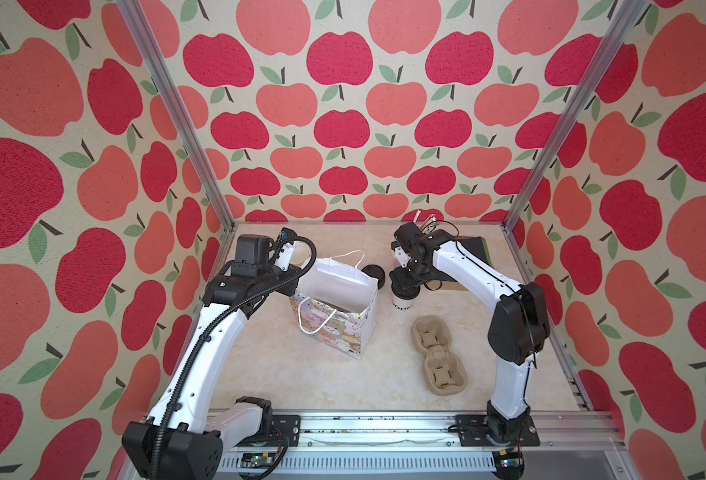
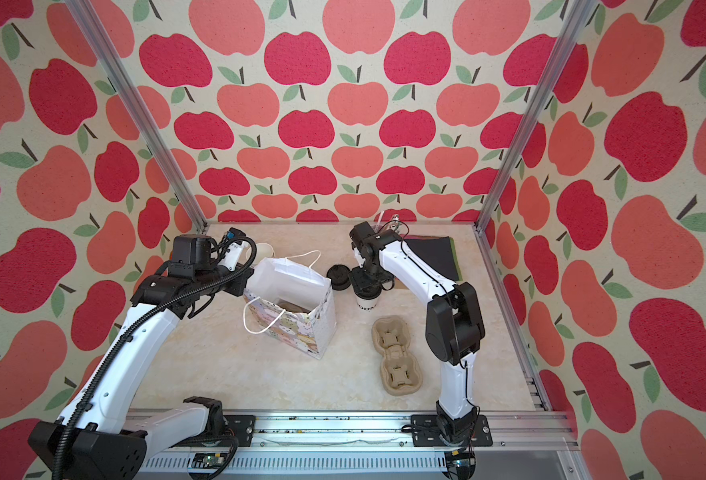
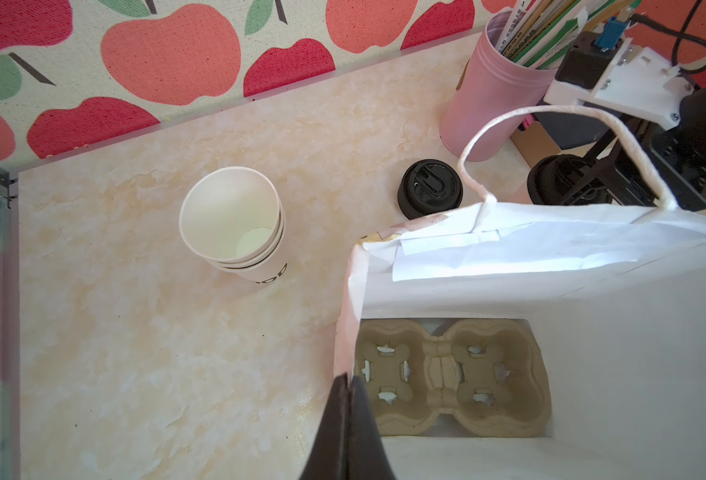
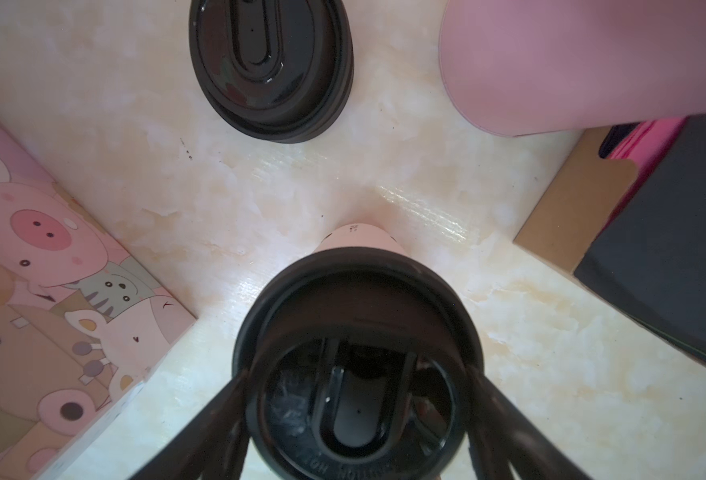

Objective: Pack the takeout coffee
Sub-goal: 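Lower the right gripper and close it on the coffee cup's black lid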

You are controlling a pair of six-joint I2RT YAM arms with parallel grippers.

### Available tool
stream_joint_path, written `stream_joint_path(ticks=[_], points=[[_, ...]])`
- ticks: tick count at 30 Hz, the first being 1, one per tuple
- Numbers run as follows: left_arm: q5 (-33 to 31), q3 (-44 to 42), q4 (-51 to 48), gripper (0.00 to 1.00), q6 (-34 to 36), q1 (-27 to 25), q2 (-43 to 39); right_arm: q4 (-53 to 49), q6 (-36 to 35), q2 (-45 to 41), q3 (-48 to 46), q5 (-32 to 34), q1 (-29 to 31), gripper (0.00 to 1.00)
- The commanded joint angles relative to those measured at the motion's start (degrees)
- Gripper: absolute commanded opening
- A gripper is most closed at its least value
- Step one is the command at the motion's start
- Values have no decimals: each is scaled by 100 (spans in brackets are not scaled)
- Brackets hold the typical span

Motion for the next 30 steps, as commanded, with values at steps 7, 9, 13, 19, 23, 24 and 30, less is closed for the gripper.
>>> stream_joint_path(ticks=[7,9,13,19,23,24,30], points=[[127,-74,-65,0,-23,36,-28,-37,-41,309,-507,199,-37,80],[132,-74,-57,0,-29,47,-21,-35,-51,322,-549,216,-34,80],[133,-82,-47,0,-29,46,-23,-17,-69,345,-637,263,-33,80],[141,-65,-47,0,-20,52,1,-2,-69,372,-700,289,-35,74],[151,-47,-47,0,-20,58,16,-8,-69,339,-683,298,-24,72],[151,-39,-39,0,-20,55,24,-8,-69,321,-663,305,-28,71],[168,-38,-25,0,-20,54,45,18,-60,188,-595,267,-25,70]])
